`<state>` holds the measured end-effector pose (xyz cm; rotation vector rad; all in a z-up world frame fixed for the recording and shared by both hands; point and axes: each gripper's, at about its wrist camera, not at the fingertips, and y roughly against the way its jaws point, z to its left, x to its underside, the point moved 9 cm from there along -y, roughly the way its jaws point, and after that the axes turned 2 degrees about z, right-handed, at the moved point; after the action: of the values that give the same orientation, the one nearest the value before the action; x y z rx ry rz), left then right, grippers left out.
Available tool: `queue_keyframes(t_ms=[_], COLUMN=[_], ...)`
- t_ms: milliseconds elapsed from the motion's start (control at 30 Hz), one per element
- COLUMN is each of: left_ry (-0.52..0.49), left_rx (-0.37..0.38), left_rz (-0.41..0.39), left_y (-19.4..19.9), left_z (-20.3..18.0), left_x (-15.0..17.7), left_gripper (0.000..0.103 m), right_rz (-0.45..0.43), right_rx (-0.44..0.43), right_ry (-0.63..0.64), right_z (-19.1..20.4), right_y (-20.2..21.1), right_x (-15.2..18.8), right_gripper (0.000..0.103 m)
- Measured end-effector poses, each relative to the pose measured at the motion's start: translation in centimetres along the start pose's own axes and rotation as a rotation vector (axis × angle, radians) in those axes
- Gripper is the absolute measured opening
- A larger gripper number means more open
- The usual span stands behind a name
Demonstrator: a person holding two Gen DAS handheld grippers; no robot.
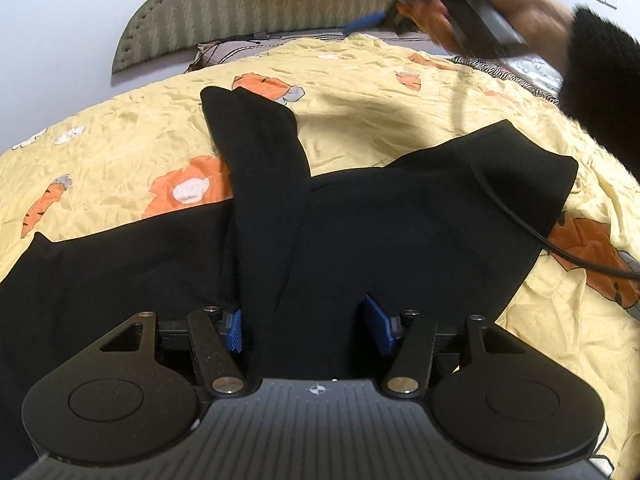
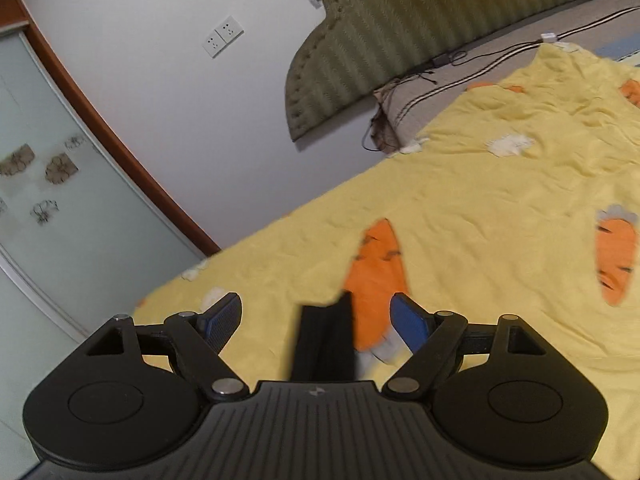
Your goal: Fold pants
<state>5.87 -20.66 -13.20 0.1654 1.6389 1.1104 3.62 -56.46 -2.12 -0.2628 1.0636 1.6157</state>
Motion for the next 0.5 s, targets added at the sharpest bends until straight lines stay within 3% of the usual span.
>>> queue_keyframes(t_ms=[133, 333, 500], left_ry=[0.013, 0.04, -0.004], left_rx=[0.015, 0.024, 0.001], left_rz=[-0.008, -0.016, -0.028], left_y=[-0.1, 0.0, -0.1], left_z=[0.2, 0.3, -0.2], left_x=[0.0, -0.1, 0.1], left_gripper=[0.061, 0.061, 0.064], right_rz=[0.091, 0.219, 0.283], right_rx=[-0.039, -0.202, -0.179], right_ry=[-0.026, -0.109, -0.182], right_z=[-0.7, 2.4, 2.4], right_y=[-1.8, -8.8, -14.4], right_x=[2.6, 3.8, 4.8], right_gripper=[0.082, 0.082, 0.08])
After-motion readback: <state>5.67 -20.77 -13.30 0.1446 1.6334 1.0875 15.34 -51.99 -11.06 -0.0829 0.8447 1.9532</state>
